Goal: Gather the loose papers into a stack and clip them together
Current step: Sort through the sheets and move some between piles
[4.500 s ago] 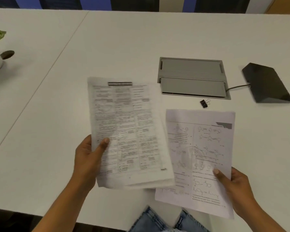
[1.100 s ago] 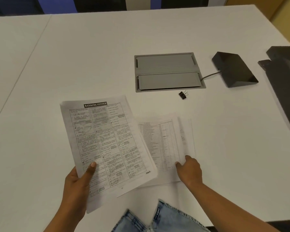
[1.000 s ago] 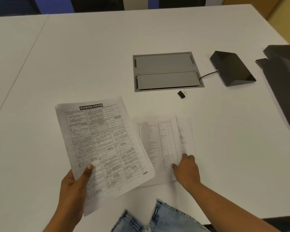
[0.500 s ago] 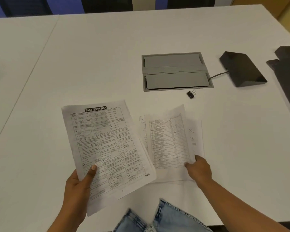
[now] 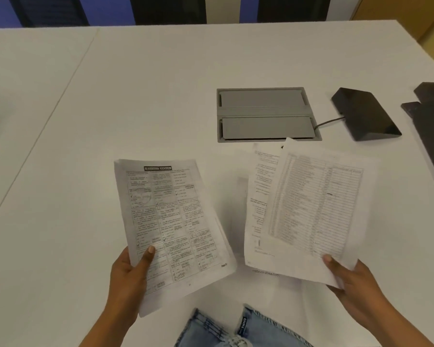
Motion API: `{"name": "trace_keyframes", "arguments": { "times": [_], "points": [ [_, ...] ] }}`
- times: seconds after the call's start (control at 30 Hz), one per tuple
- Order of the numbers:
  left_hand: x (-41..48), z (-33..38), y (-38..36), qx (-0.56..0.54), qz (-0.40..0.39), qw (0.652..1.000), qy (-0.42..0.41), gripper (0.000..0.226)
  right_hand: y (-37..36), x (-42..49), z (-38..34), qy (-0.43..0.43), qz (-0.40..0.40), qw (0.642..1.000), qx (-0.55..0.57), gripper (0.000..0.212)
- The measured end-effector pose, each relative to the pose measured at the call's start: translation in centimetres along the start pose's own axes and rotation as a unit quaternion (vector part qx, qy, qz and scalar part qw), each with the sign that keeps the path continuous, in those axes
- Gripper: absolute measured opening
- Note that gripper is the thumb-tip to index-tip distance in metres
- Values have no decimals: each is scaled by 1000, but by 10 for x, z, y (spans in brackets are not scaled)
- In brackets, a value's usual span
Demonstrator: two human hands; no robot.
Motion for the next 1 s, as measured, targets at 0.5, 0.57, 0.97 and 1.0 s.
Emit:
{"name": "trace_keyframes", "arguments": {
  "times": [0.5,0.57,0.97,1.0],
  "points": [
    [-32,5,-99,-113,-92,988,47,27,-86,-19,-36,52,-153,975,-151,51],
    [-33,8,-100,-108,-80,990,37,24,-89,-19,-39,40,-176,973,-145,42],
    [-35,10,-102,-83,-80,992,58,23,-92,-9,-63,108,-194,945,-242,60],
    [-34,11,-103,-77,-91,991,56,18,-93,-9,-63,110,-194,943,-247,64]
  ]
}}
Point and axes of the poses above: each hand's wrist, its own x-axis towards the middle knuckle, its own y-axis out of the back of the hand, z = x × y, the point moved 7 cm from there along x, towards the middle knuckle, and after that the axes turned 10 degrees about -x, right-handed, at the moved point
